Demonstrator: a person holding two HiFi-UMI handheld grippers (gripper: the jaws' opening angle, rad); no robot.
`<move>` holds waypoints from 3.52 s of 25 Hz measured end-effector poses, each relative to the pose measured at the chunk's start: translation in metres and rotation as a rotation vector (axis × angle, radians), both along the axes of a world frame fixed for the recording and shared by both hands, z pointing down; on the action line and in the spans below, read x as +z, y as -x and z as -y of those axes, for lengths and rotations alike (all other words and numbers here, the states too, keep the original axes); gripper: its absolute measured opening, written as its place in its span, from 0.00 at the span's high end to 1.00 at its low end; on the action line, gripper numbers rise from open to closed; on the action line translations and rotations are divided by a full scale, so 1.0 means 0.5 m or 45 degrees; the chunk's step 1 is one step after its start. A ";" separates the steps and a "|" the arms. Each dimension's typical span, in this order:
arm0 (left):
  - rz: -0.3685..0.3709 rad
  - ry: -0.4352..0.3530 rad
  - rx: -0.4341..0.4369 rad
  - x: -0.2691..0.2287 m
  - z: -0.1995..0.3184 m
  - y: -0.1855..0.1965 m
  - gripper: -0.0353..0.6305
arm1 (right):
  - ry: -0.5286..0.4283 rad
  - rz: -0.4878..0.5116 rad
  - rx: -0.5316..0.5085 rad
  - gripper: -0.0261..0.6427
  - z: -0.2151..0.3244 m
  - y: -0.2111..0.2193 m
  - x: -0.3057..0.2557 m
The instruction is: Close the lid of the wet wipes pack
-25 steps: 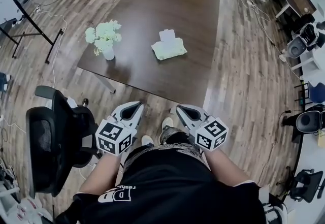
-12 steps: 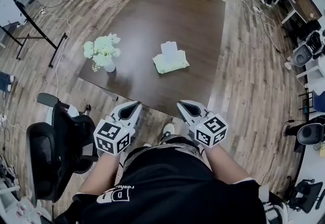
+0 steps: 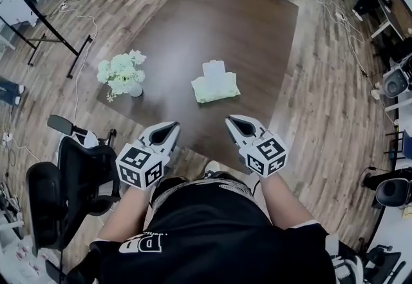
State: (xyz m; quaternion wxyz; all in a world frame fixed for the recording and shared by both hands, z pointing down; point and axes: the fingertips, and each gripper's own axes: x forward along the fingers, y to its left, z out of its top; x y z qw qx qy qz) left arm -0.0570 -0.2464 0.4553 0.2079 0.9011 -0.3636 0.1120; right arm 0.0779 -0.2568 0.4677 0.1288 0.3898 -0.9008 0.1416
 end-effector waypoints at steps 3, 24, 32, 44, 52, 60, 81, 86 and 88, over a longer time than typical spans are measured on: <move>0.007 0.000 -0.032 0.003 0.023 -0.011 0.92 | 0.003 -0.030 -0.019 0.95 0.037 -0.011 0.015; 0.112 0.112 0.094 0.090 0.163 0.028 0.92 | -0.022 -0.496 -0.072 0.95 0.356 0.024 0.111; 0.084 0.163 0.168 0.116 0.200 0.031 0.92 | 0.070 -0.683 -0.112 0.87 0.453 0.029 0.197; 0.070 0.211 0.123 0.136 0.225 0.066 0.92 | 0.102 -0.958 -0.340 0.71 0.524 0.045 0.278; 0.034 0.253 0.080 0.139 0.226 0.081 0.92 | 0.167 -1.016 -0.550 0.68 0.524 0.057 0.306; 0.034 0.247 0.084 0.138 0.224 0.076 0.92 | 0.196 -1.027 -0.582 0.68 0.509 0.047 0.305; 0.022 0.193 0.134 0.104 0.191 0.028 0.92 | 0.077 -1.096 -0.580 0.86 0.427 0.021 0.247; 0.024 0.191 0.128 0.101 0.182 0.031 0.92 | 0.068 -1.143 -0.631 0.87 0.394 0.014 0.260; 0.023 0.192 0.124 0.099 0.180 0.031 0.92 | 0.069 -1.140 -0.631 0.87 0.385 0.011 0.261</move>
